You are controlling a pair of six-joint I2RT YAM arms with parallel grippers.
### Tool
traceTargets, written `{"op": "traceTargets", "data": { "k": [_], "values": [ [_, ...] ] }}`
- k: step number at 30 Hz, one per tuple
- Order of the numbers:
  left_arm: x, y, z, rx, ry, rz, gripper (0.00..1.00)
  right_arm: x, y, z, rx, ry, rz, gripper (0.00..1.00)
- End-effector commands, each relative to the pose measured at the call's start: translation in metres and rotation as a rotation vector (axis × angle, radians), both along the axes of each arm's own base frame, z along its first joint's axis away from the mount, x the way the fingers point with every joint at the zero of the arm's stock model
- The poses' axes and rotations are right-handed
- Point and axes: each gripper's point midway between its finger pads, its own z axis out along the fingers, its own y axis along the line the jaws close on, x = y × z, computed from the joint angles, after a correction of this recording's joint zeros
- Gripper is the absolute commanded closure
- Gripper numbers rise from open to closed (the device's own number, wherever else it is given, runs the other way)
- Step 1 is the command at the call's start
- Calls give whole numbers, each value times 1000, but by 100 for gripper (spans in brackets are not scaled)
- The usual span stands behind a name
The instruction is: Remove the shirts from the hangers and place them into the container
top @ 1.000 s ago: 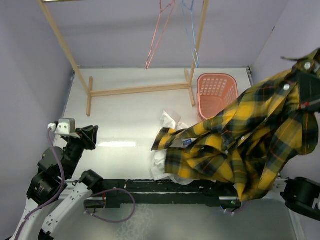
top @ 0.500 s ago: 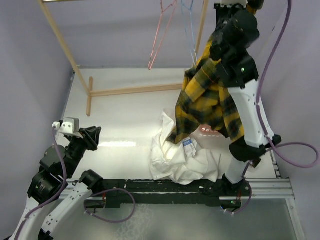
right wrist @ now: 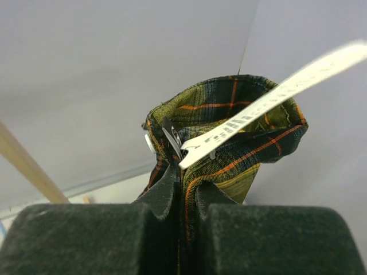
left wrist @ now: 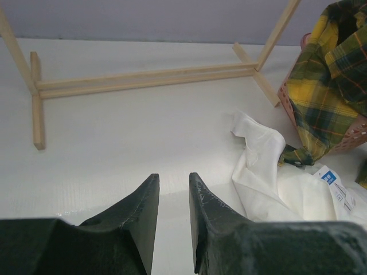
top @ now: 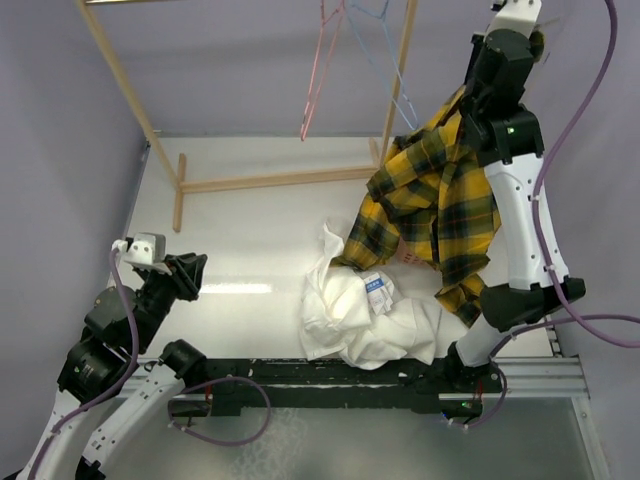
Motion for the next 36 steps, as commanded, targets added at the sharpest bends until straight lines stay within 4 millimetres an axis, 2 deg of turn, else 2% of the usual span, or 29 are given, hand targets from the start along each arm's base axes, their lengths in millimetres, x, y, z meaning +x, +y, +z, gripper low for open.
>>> {"op": "traceTargets", "data": {
  "k": [1,2,5,7,13,18,22,25,31,36],
  "values": [
    [0,0,5,1,-31,-5,69,-3,4,-20,89,-9,41,100],
    [0,0,6,0,-31,-3,69,-3,2,-31,93,8,36,100],
    [1,0,5,3,-26,-4,69,0,-10,-47,141,31,48,100],
    [1,-1,4,6,-25,-6,68,8,-9,-61,167,65,87,100],
    [2,-1,3,9,-16,-6,68,41,15,-110,269,187,219,100],
    [2,-1,2,10,-13,-1,68,62,44,-184,358,384,330,100],
    [4,-1,0,16,-4,0,68,54,48,-237,415,536,304,100],
    [3,-1,0,15,-5,-1,67,40,46,-273,427,608,275,100],
    [5,-4,-2,23,4,-9,67,12,55,-325,454,747,312,100],
    [5,-4,-2,23,6,-9,67,5,59,-373,463,886,323,100]
  ]
}}
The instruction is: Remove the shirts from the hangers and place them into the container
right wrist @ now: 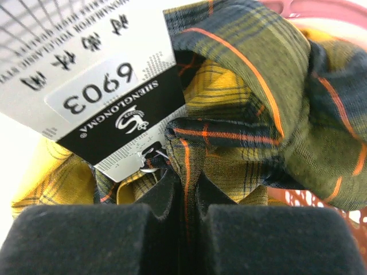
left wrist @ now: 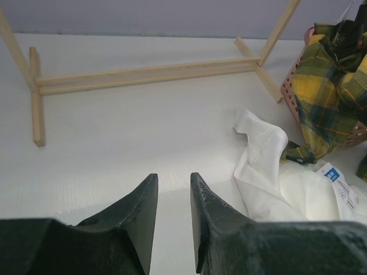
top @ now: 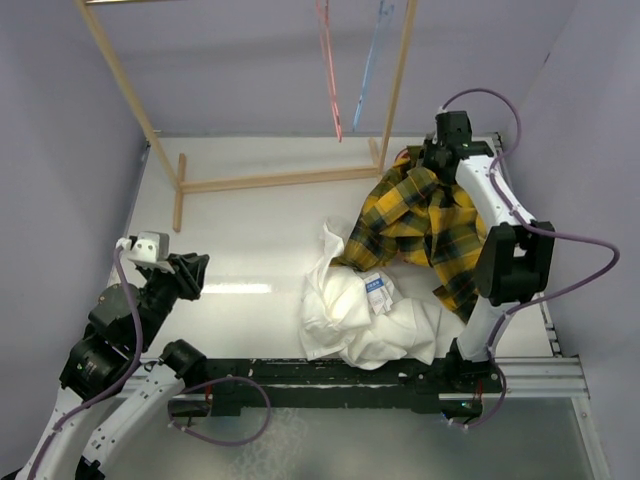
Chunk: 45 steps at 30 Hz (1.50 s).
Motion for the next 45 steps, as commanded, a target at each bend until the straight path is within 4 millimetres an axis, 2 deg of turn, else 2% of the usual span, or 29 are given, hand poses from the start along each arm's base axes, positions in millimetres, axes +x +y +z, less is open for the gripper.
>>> {"op": "traceTargets", "data": {
  "k": [1,6,8,10,15,19,22,24,27,28,29,30,31,34,36,39,45],
  "values": [
    [3,-2,2,13,-11,-9,67,-9,10,-23,39,82,46,100],
    [3,-1,1,14,-6,-3,67,1,16,-50,56,138,57,93],
    [3,-1,1,14,-6,0,67,3,15,-48,53,136,56,87],
    [3,-1,0,15,-4,-1,67,4,14,-35,47,103,52,76],
    [3,-2,1,15,-4,-4,58,5,9,33,37,-76,37,50],
    [3,-1,3,11,-12,-5,50,-7,5,107,37,-238,34,33],
    [2,-1,3,9,-14,-3,47,-24,3,154,50,-346,24,23],
    [2,-1,3,8,-13,-2,47,-38,0,177,55,-402,11,20],
    [2,-1,2,10,-10,-1,46,-69,-8,202,48,-469,-13,19],
    [2,-1,1,11,-8,-2,46,-81,-15,206,28,-485,-43,18],
    [3,-1,1,12,-7,-1,46,-97,-19,201,23,-489,-54,18],
    [3,-1,1,11,-6,0,46,-113,-19,209,36,-524,-54,18],
    [3,-1,1,11,-6,0,46,-130,-21,196,38,-507,-58,18],
    [2,0,1,10,-6,3,46,-183,-21,180,63,-530,-41,18],
    [3,-1,0,12,-5,0,46,-208,-9,159,108,-500,22,18],
    [4,-3,-1,17,2,-6,46,-234,3,132,144,-428,96,17],
    [6,-4,-3,23,14,-7,46,-256,-7,100,95,-373,87,22]
  ]
}}
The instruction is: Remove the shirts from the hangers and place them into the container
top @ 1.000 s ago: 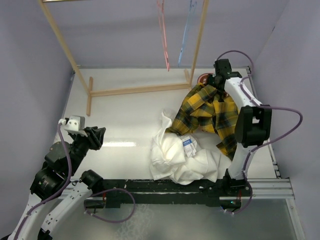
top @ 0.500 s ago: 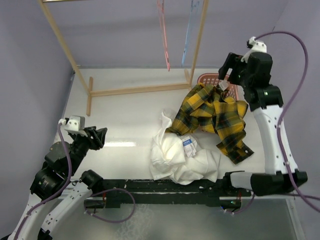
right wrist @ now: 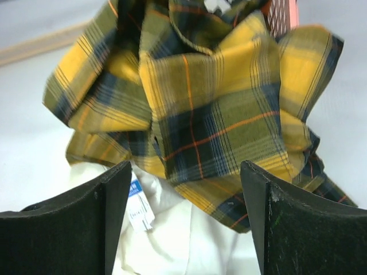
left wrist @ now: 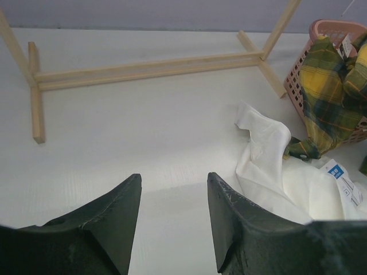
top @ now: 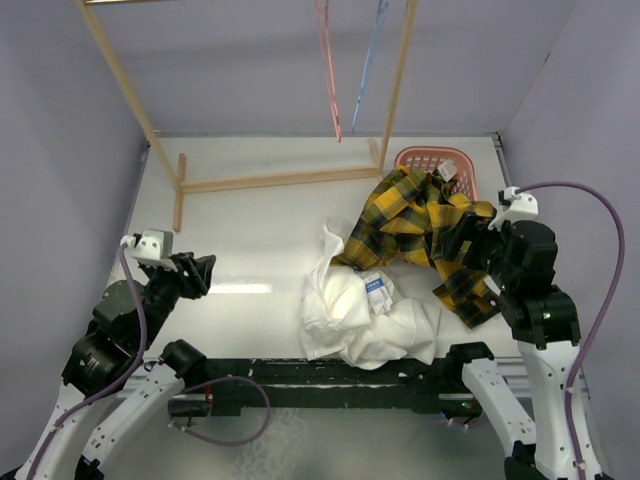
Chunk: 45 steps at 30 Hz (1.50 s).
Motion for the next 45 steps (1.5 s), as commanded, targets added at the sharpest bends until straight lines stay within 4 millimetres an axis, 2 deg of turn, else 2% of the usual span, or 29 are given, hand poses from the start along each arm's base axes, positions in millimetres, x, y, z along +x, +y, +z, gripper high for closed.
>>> {"op": "traceTargets", "data": {
  "k": [1,4,8,12,17,20,25,32,36,41,44,45],
  "values": [
    [3,-2,2,10,-5,-7,46,-13,2,-37,-13,93,26,23],
    [4,-2,2,10,-3,-4,46,-19,3,-64,-8,147,31,23],
    [5,-3,0,14,6,-3,46,-21,0,-60,-10,157,10,23],
    [6,-5,-2,20,15,-9,46,-14,4,-79,-10,243,28,20],
    [6,-5,-2,19,15,-7,46,-6,3,-85,-15,264,17,7],
    [6,-5,-2,20,16,-7,46,0,4,-90,-7,271,9,5],
    [6,-5,-2,21,17,-7,46,9,2,-98,-3,277,-20,9],
    [6,-4,-2,19,14,-6,46,16,1,-104,-6,279,-32,24],
    [6,-4,-2,18,16,-3,46,20,4,-101,7,268,-20,39],
    [6,-4,-2,19,15,-4,46,25,10,-96,33,249,0,63],
    [6,-4,-2,18,13,-4,46,27,15,-85,58,215,13,83],
    [5,-4,-1,16,11,-4,46,28,15,-78,66,195,10,95]
  ]
}}
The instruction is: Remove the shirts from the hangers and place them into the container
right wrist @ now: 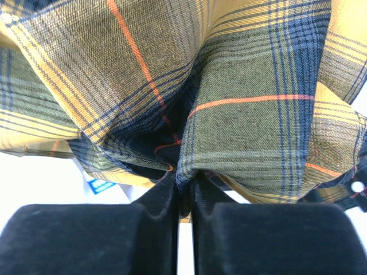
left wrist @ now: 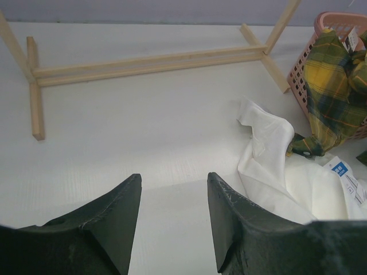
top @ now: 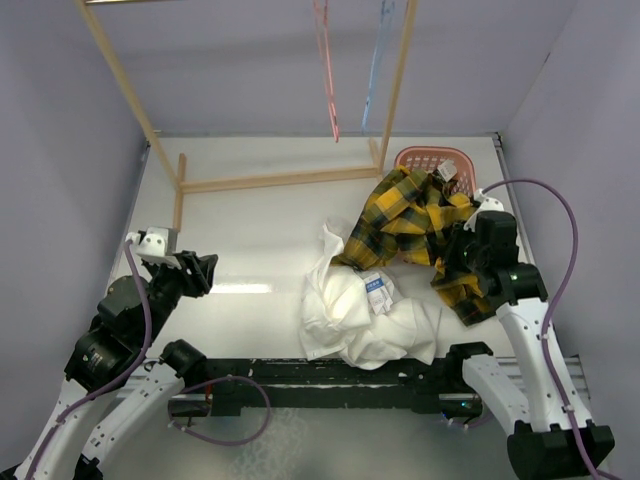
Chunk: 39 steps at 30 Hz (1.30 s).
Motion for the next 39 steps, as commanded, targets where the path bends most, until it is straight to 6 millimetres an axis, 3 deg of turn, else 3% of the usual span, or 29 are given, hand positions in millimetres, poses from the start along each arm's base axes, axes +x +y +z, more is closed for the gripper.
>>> {"op": "traceTargets", "data": {
  "k": [1,5,9,16,21,23,25,30,34,39],
  "values": [
    [1,-1,4,0,-16,-5,46,14,10,38,63,-134,8,100],
    [1,-1,4,0,-17,-7,46,22,5,81,65,-247,-22,100],
    [0,-1,4,-1,-18,-8,46,46,0,142,46,-364,-46,100],
    [-2,1,7,-8,-30,-5,46,122,-3,236,46,-541,-105,100],
    [-2,1,7,-10,-32,-5,46,177,-15,267,7,-608,-193,100],
    [-2,1,7,-10,-33,-6,46,197,-16,259,-5,-597,-209,100],
    [-3,1,7,-11,-34,-5,46,211,-19,234,-28,-541,-227,100],
    [-2,0,7,-8,-32,-8,46,222,-13,138,-42,-379,-200,100],
    [-1,-1,6,-4,-26,-15,46,217,-3,54,-31,-199,-157,100],
    [0,-2,4,1,-18,-15,46,204,9,-33,-28,-9,-113,100]
  ]
}}
